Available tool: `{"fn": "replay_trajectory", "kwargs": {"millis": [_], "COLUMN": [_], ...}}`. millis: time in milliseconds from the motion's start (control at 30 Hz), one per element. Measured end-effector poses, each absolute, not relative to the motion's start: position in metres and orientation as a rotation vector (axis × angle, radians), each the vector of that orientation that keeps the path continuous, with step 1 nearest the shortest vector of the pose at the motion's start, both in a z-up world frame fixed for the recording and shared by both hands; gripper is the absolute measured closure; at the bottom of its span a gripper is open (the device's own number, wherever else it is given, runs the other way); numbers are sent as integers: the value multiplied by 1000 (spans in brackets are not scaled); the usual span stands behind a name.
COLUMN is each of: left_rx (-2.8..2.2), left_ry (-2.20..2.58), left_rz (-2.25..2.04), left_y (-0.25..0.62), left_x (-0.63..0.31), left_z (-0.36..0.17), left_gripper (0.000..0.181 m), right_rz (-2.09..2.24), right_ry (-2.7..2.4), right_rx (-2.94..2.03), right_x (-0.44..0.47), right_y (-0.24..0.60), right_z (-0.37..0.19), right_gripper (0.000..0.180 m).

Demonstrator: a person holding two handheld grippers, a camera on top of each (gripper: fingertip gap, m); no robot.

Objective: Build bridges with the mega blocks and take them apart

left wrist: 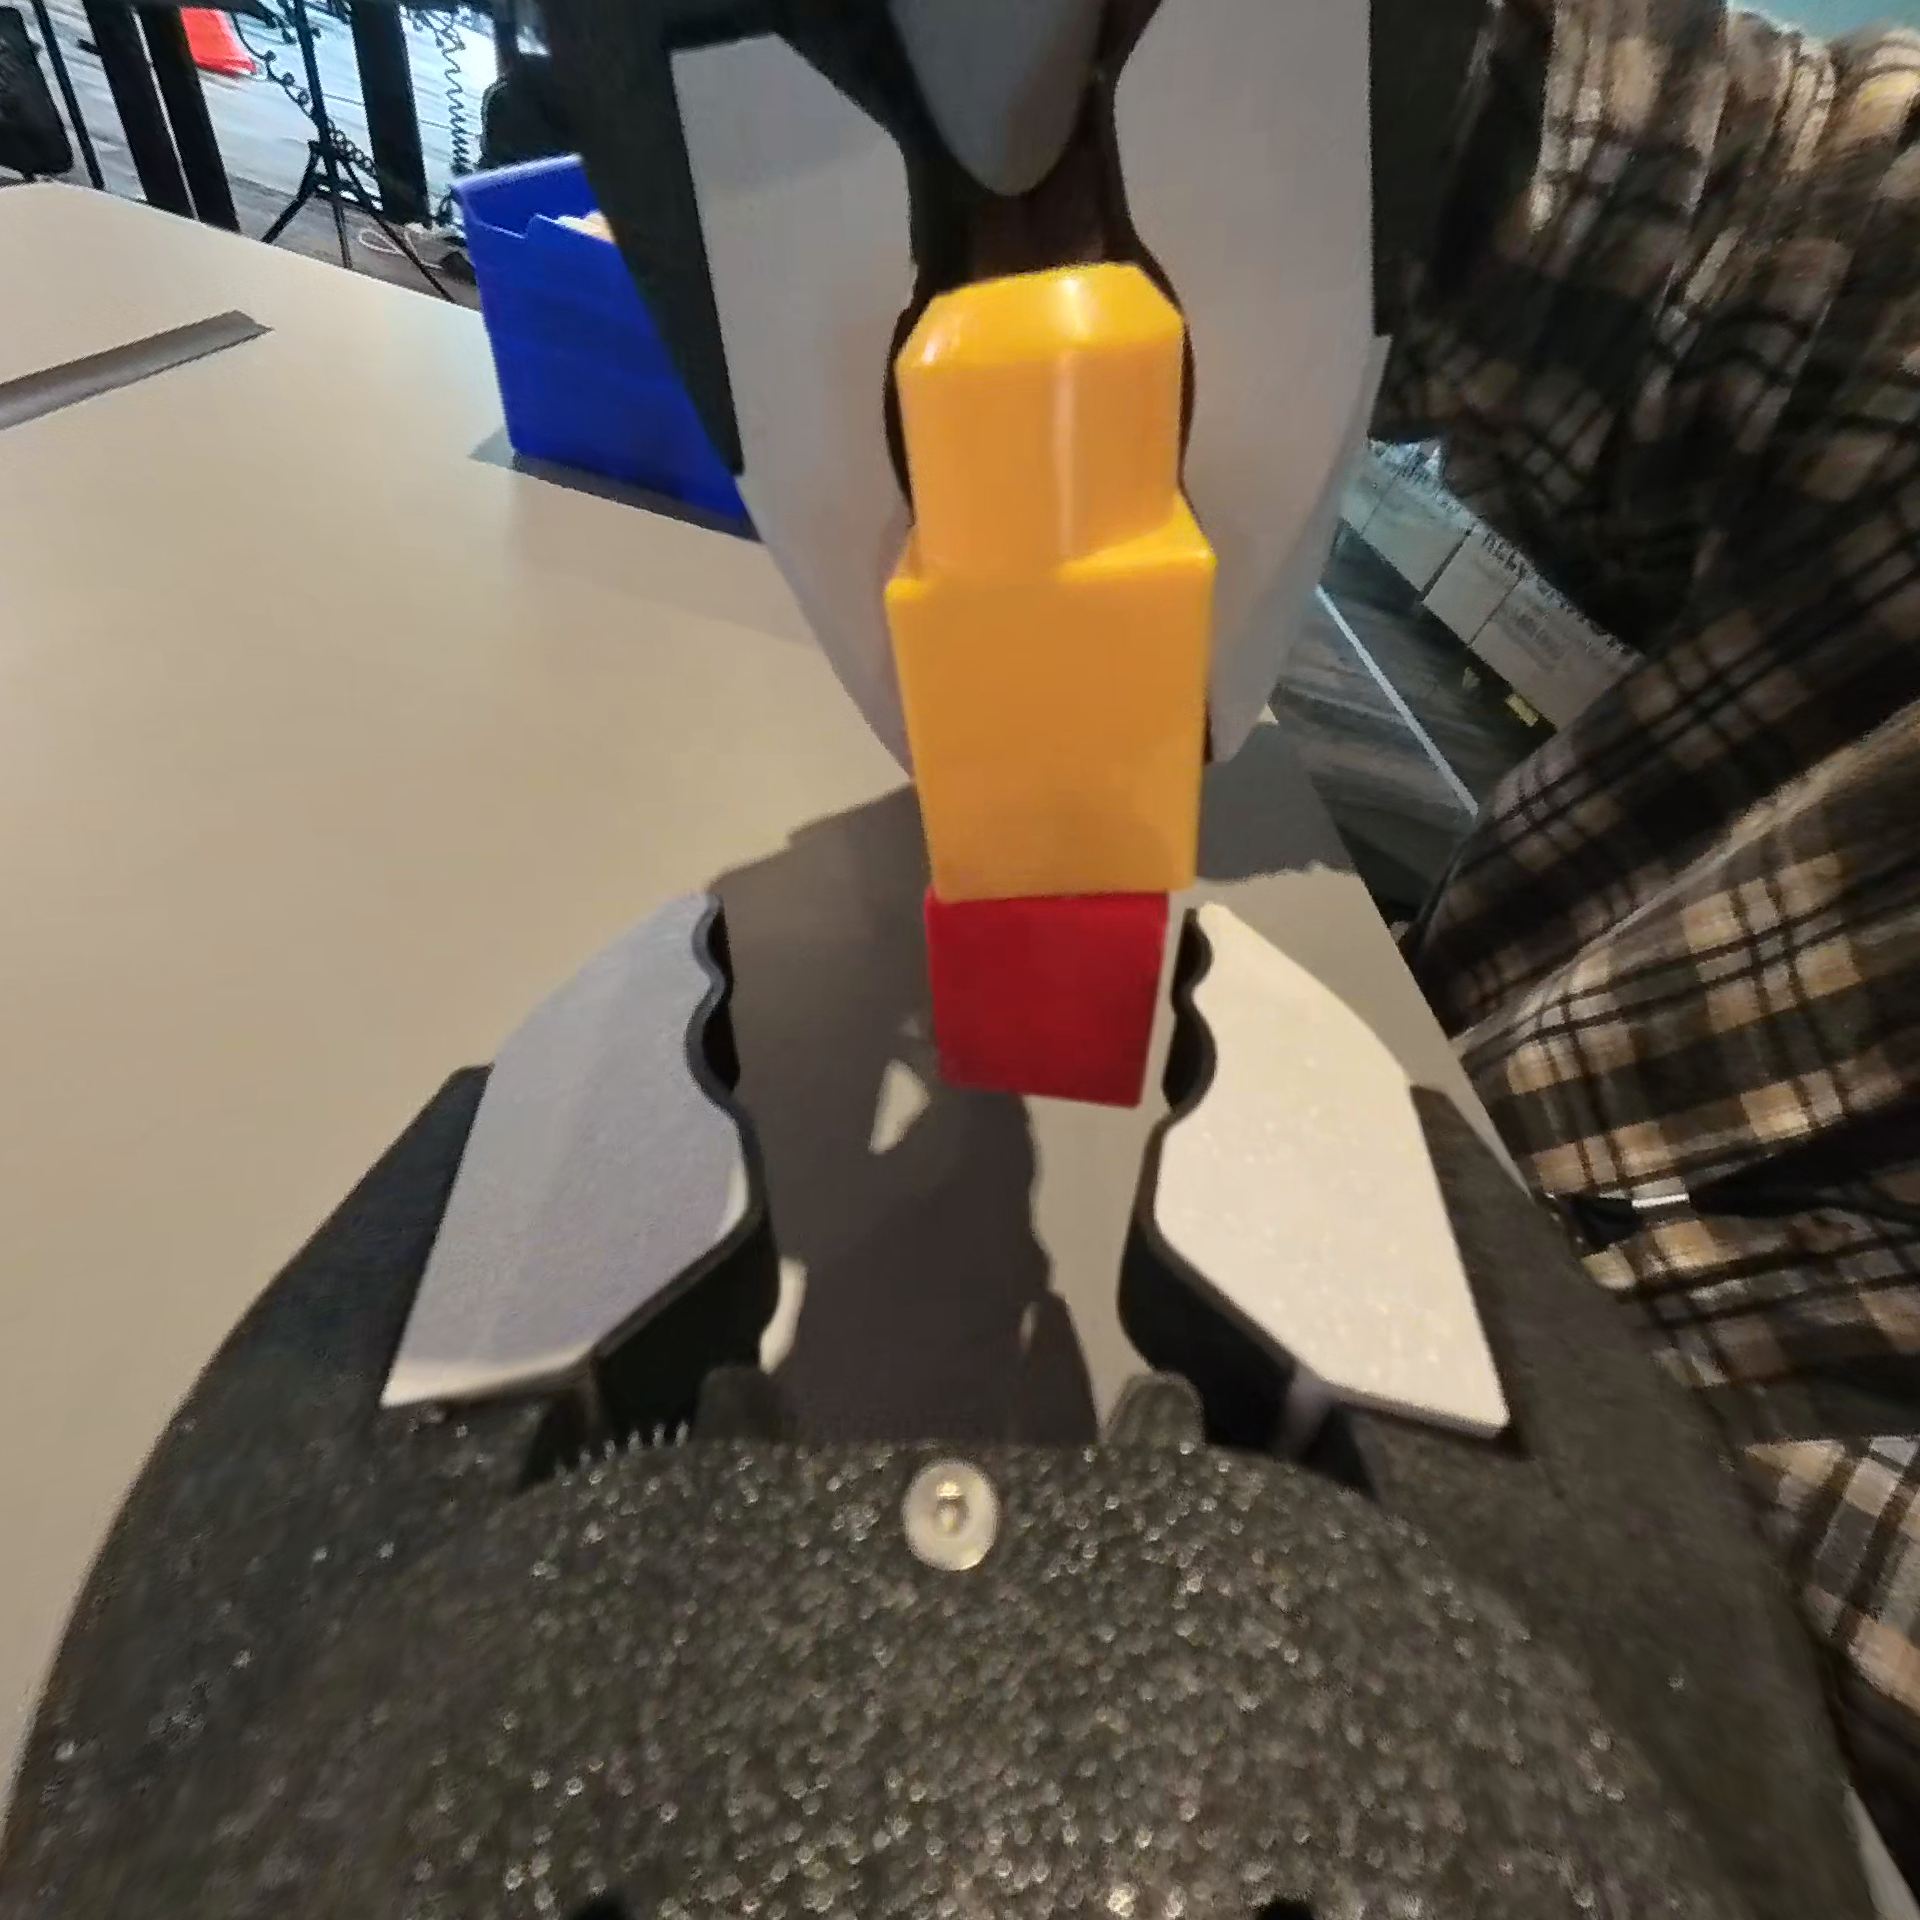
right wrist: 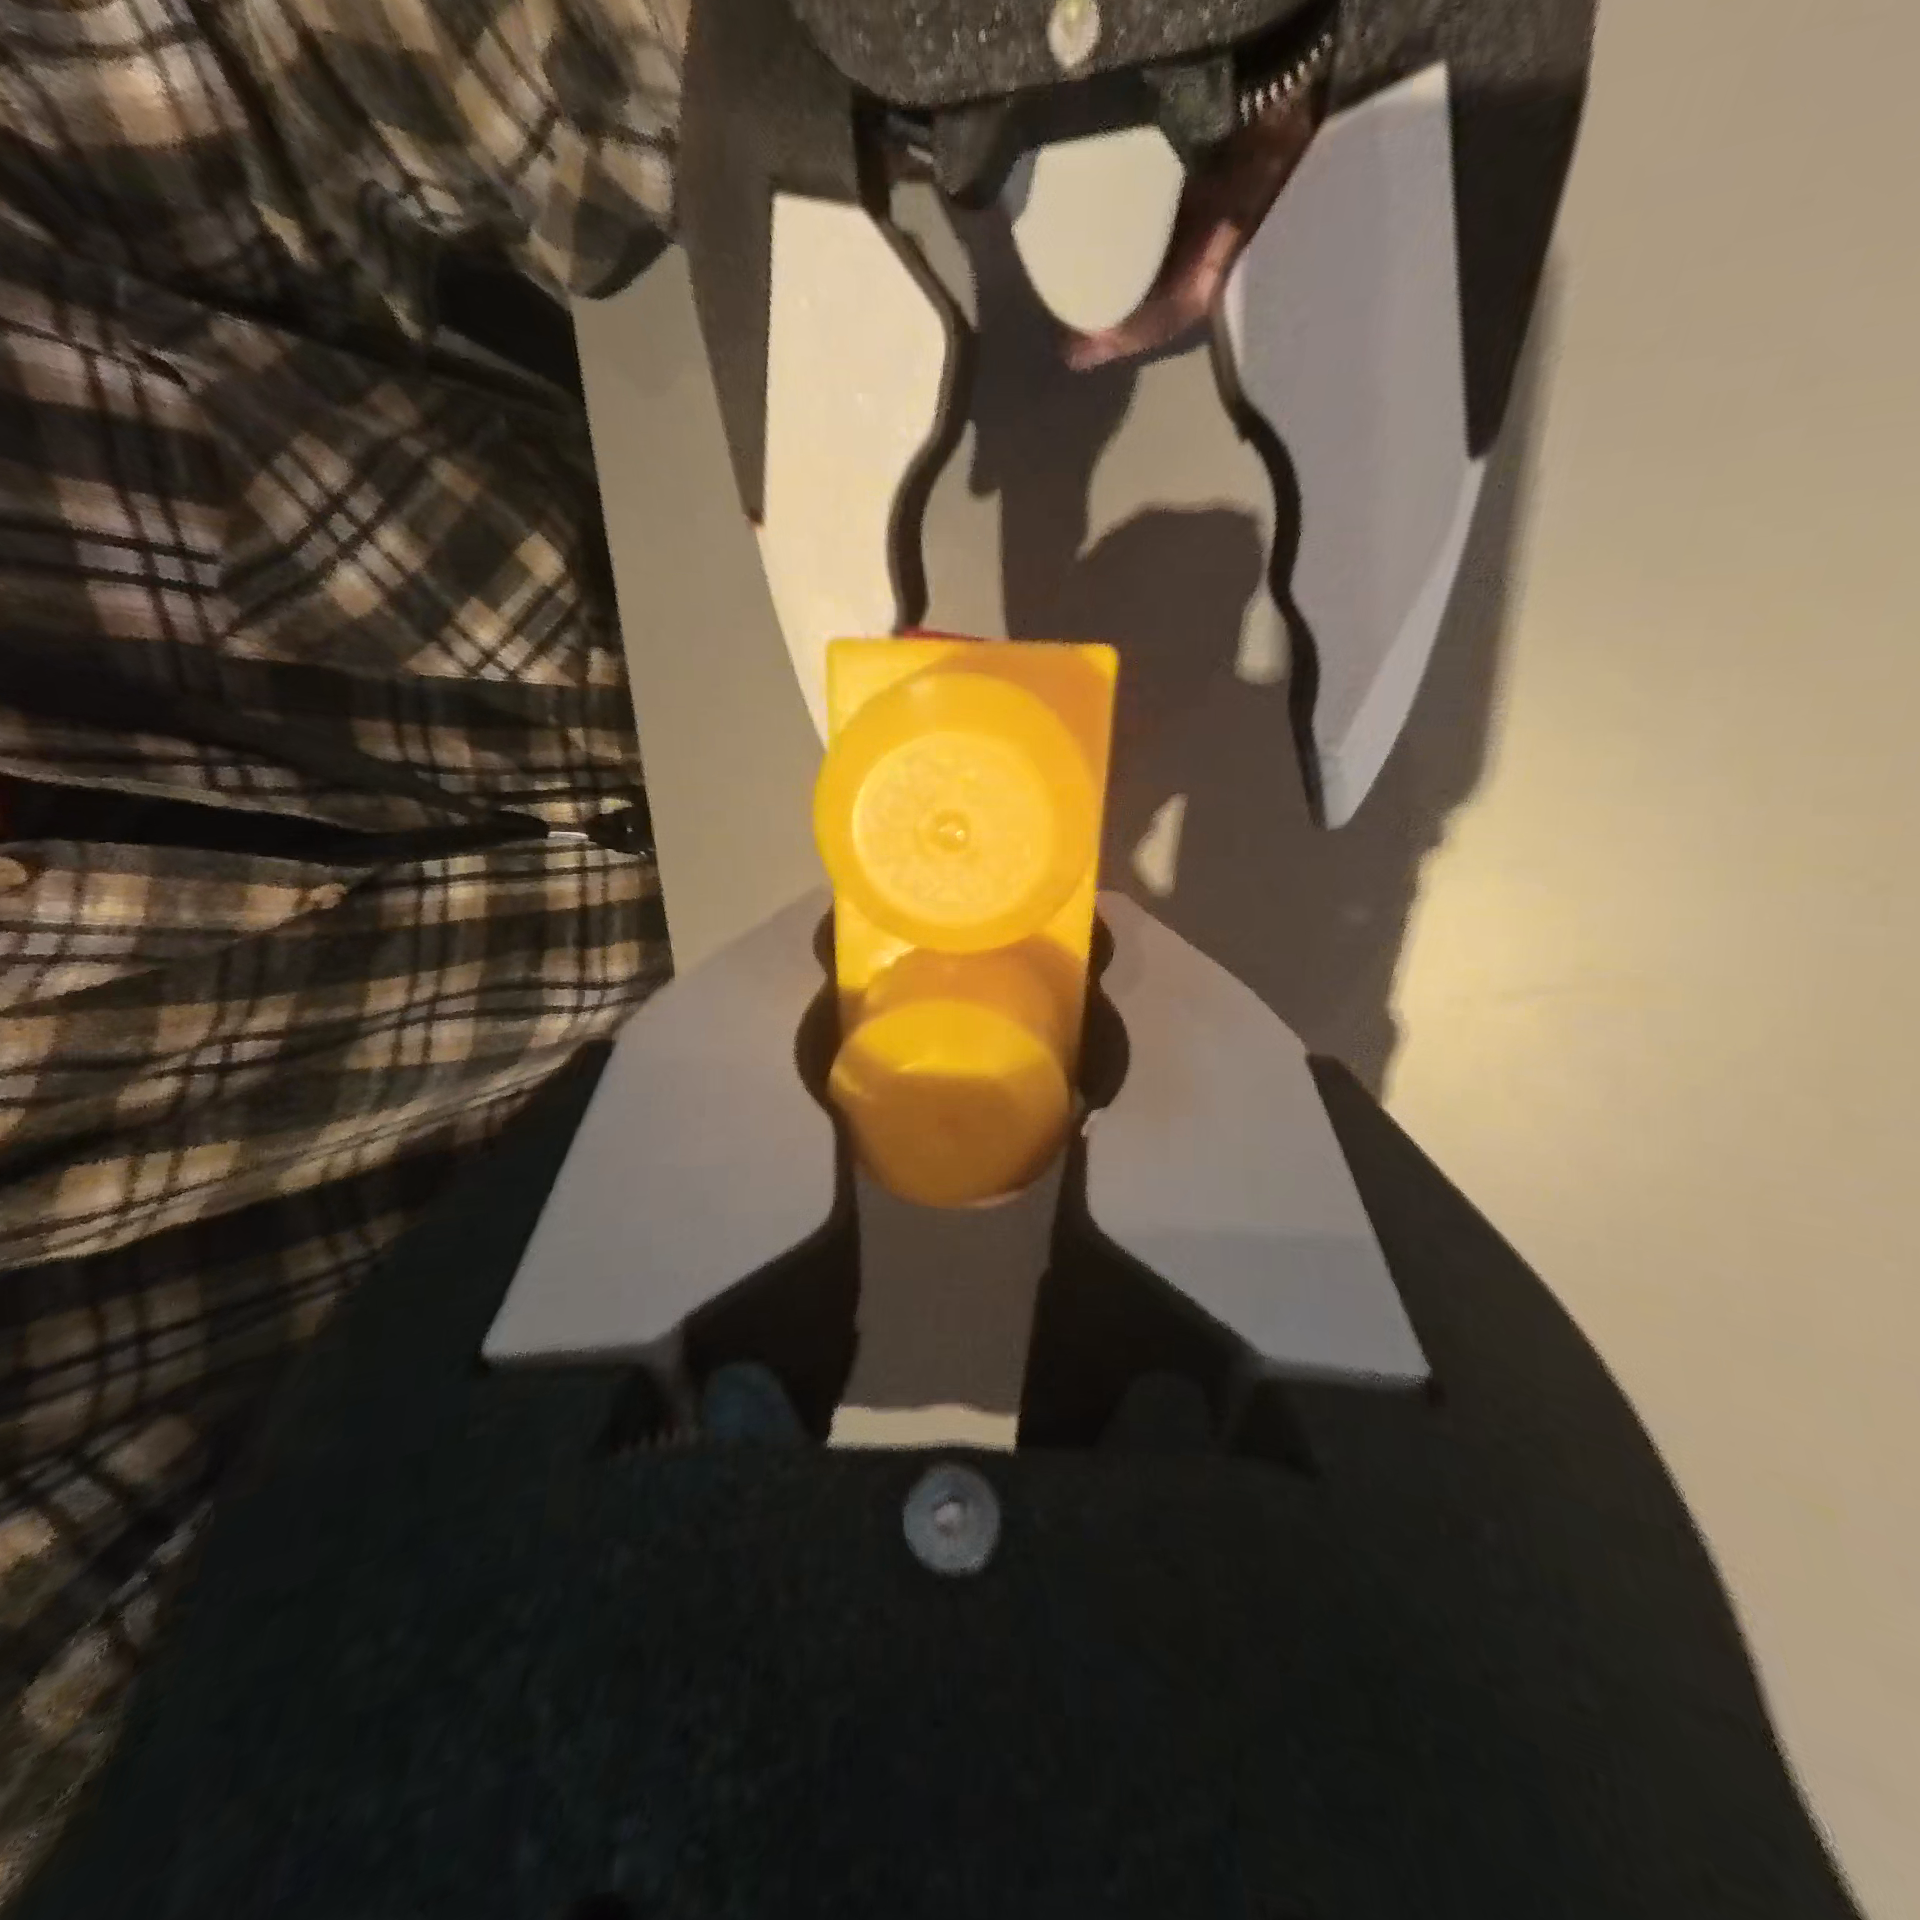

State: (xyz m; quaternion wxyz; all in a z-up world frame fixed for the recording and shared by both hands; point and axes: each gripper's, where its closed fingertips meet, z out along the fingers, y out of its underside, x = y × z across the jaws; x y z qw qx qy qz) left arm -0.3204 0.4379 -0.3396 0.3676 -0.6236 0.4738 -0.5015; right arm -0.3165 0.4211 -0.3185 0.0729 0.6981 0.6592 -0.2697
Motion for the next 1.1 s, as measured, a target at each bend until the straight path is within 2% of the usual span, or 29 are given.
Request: {"fn": "replay_trajectory", "kwargs": {"millis": [67, 167, 867, 967, 1100], "left_rx": [-1577, -1524, -1518, -1483, -1443], "left_ry": [1230, 1269, 1159, 1110, 1011], "left_rz": [-1316, -1373, -1393, -1419, -1458], "left_y": [433, 423, 425, 429, 439], "left_x": [-318, -316, -320, -324, -337], "left_z": [-338, -334, -311, -304, -294], "left_gripper": [107, 138, 140, 140, 140], "right_rz": [-818, -807, -684, -833, -1265], "right_ry": [1975, 1984, 2082, 2169, 2189], "right_rx": [2094, 2104, 2251, 2215, 2353], "right_x": [-319, -321, -328, -333, -336], "right_y": [420, 421, 425, 426, 443], "right_z": [-319, -320, -304, -286, -253], "right_gripper": [137, 138, 138, 123, 117]}}
